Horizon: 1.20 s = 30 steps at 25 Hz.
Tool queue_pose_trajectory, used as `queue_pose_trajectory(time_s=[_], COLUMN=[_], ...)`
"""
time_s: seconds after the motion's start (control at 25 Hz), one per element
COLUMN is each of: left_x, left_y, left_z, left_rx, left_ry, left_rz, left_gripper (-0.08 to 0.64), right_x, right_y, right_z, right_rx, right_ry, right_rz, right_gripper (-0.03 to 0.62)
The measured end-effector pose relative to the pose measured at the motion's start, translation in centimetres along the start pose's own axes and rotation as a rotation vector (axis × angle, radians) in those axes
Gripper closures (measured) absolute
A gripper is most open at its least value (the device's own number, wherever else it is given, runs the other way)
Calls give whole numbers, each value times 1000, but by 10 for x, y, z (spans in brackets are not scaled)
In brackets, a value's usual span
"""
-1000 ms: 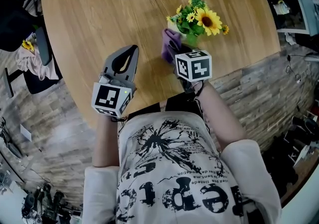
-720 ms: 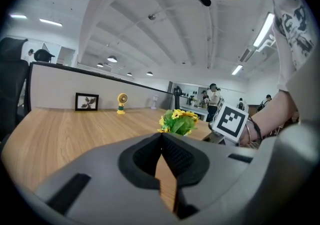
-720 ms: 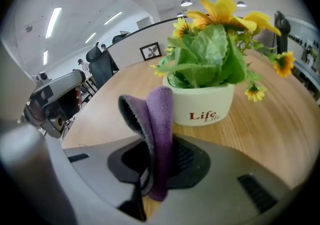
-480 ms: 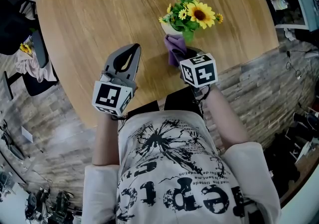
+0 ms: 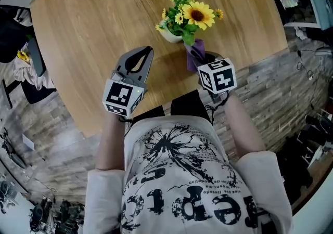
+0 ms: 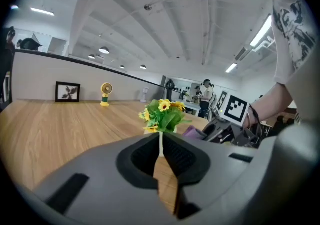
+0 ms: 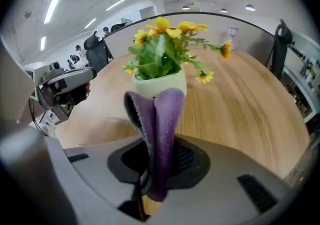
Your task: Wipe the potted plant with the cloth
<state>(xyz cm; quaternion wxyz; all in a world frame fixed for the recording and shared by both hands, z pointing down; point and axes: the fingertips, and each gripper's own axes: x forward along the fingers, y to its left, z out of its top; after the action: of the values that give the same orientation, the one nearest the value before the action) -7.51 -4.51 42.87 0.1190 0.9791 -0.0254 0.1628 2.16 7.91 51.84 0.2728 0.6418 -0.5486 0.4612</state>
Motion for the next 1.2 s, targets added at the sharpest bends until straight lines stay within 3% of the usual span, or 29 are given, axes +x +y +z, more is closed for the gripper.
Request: queue_pose_trajectory(time_s=[0.12, 0.4, 0.56, 0.8, 1.0, 1.2], left_x=[18, 63, 85, 115, 137, 151], left_y=[-3, -14, -17, -14, -13, -16], left_z=[-8, -24, -25, -22, -27, -34], left_rx=[-7, 19, 44, 92, 155, 190], left_ry=[19, 52, 60, 57, 94, 137], left_rz=[-22, -50, -65, -51, -65, -79], left_gripper=[499, 137, 25, -27, -29, -29], right_x=[-4, -17, -20, -18, -11, -3], right_y=[-26, -83, -109, -131, -151, -153], right_z=[6, 21, 39, 65, 76, 83], right_rx=[50, 131, 120, 126, 141, 119], right_ry=[-25, -93, -156, -209, -238, -244], right_rz=[-36, -92, -139, -145, -192, -167], right_gripper=[515, 516, 517, 517, 517, 516])
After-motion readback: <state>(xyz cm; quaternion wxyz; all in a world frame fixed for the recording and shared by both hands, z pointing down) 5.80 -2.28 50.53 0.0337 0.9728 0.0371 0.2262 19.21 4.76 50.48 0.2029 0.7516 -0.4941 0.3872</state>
